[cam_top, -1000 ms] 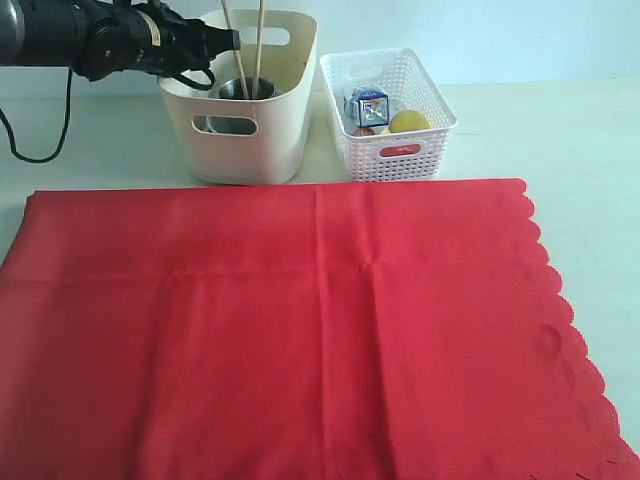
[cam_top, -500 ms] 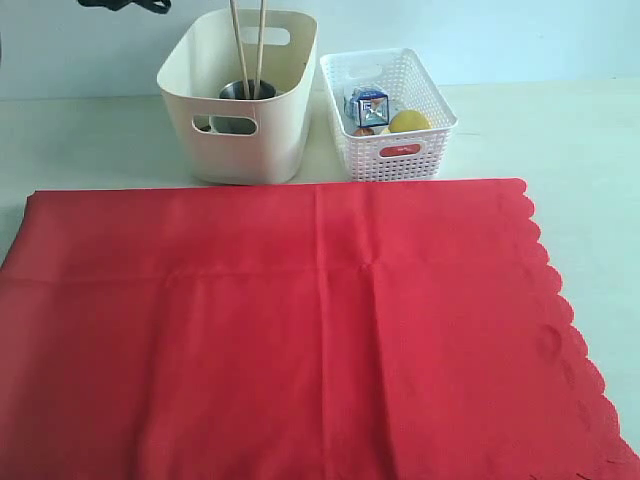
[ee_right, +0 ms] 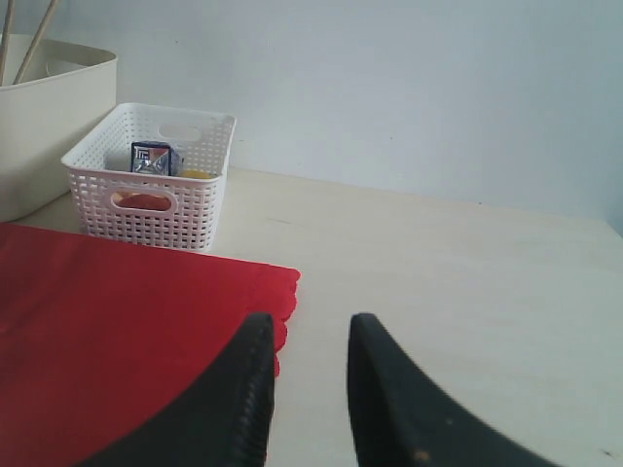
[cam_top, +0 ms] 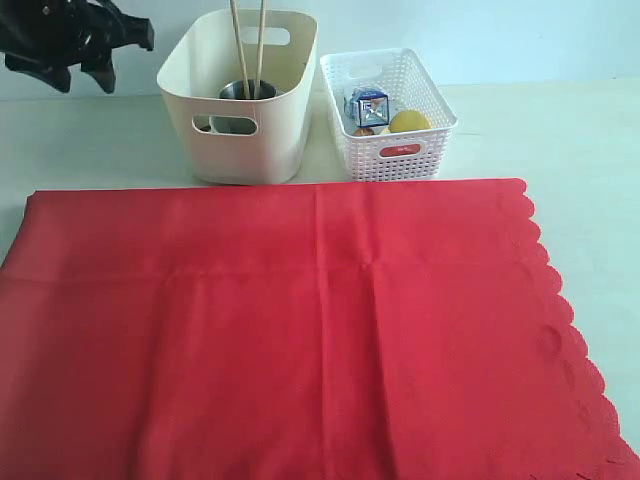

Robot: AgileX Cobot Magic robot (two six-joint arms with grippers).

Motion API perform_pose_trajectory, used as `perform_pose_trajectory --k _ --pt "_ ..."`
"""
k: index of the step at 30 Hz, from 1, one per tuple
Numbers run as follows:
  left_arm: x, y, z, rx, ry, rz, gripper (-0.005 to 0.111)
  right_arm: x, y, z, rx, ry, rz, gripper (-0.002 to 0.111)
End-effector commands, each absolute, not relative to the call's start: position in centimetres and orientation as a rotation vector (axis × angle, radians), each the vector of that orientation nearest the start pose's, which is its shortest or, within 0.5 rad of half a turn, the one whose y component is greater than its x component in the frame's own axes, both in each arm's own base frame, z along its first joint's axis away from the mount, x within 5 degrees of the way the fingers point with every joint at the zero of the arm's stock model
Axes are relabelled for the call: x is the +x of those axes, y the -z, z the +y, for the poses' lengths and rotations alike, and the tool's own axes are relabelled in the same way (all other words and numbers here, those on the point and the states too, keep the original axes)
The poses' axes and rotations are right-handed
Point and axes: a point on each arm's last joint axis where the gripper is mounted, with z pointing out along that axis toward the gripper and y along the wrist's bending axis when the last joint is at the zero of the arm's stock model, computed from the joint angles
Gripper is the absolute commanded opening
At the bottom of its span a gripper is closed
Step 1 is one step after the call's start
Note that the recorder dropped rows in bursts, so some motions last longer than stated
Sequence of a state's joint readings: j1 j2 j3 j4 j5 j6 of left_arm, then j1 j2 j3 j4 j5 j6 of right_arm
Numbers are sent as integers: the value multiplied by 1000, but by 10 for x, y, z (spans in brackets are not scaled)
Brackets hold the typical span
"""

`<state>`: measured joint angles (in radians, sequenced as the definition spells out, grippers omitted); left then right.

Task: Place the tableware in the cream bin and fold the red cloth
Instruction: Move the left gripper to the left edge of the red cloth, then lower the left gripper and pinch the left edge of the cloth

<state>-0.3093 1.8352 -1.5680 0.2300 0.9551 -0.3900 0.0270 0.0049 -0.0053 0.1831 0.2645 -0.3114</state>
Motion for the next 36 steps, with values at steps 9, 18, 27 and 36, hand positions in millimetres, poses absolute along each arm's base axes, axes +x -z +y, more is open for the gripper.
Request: perform_pose_trajectory --k 9,18,27,36 --pt "339 -267 -87 123 -127 2758 45 55 -190 6 -171 40 1732 27" --pt "317 -243 -60 23 -107 2850 45 55 -190 6 -170 39 1732 27" --pt "302 -230 -30 -100 -91 2879 45 55 -190 6 -170 39 1732 27" --pt "286 -200 10 -321 -35 2900 45 63 -204 6 -175 37 1793 27"
